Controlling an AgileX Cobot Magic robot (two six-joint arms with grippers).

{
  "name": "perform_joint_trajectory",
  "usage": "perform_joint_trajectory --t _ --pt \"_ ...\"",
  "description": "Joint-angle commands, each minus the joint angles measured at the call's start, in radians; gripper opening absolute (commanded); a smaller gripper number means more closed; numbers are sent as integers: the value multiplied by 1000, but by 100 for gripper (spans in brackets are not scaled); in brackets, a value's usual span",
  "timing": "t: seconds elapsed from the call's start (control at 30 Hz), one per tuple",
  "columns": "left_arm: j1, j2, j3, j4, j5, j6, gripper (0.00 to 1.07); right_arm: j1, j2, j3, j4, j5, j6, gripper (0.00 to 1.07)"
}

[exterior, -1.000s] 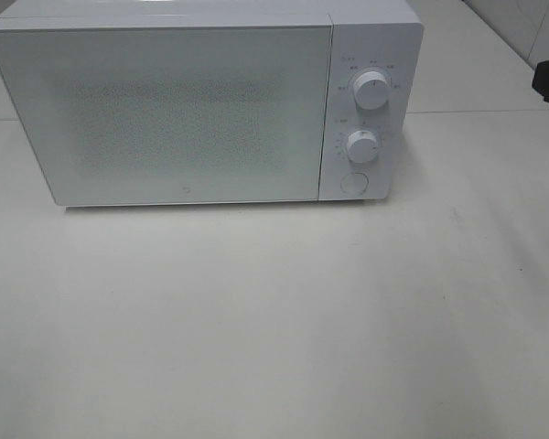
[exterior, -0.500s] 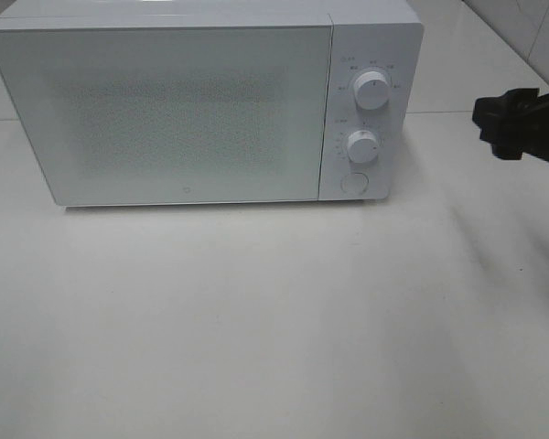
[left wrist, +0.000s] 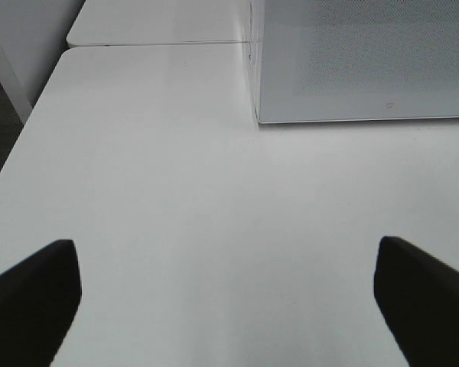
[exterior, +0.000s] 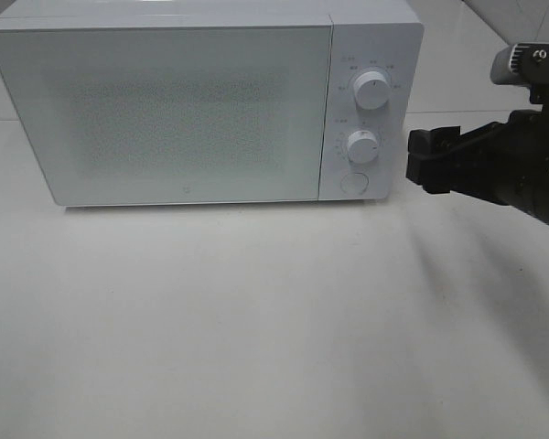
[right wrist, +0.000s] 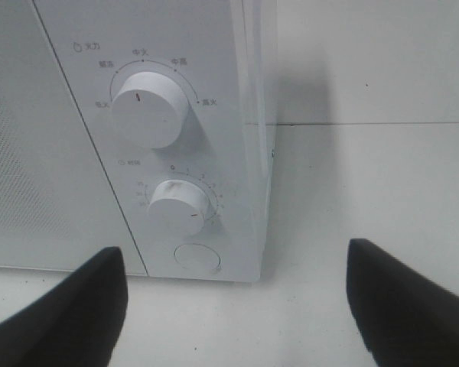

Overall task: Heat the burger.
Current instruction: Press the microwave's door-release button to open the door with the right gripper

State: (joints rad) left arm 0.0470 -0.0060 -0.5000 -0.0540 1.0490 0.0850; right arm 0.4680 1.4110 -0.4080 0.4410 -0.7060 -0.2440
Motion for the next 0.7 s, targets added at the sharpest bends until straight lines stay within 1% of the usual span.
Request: perform_joint_trajectory --t 0.03,0.07,0.1,0.13,0.17,0.23,0.33,0.4,0.53,0.6,0.63,0.67,0.7 --pt "4 -16 3 -2 -10 -4 96 68 19 9 117 -83 -76 76" --pt "4 -16 3 -2 -10 -4 96 68 19 9 117 -83 -76 76" --pt "4 -16 3 -2 -10 -4 96 105 37 9 163 -110 -98 76" --pt "4 -16 3 -2 -10 -4 96 124 47 9 179 -120 -103 76" --pt "4 -16 3 -2 -10 -4 96 124 47 9 179 -120 -103 76" --pt "4 -16 3 -2 -10 -4 96 191 86 9 260 -148 -102 76" --pt "4 -16 3 -2 -10 -4 96 204 93 9 277 -156 -101 76" --pt "4 -16 3 -2 -10 -4 96 248 117 9 294 -178 -99 76" --pt "4 -16 3 -2 -10 -4 96 283 140 9 294 -185 -92 76" --pt "4 -16 3 -2 -10 -4 96 297 161 9 319 -184 -8 75" --pt "4 -16 3 -2 -10 -4 96 297 161 9 319 -184 -8 75" --pt "4 -16 3 -2 -10 -4 96 297 164 9 331 -184 32 73" --pt "4 -16 3 -2 -10 -4 96 297 164 9 348 -179 115 69"
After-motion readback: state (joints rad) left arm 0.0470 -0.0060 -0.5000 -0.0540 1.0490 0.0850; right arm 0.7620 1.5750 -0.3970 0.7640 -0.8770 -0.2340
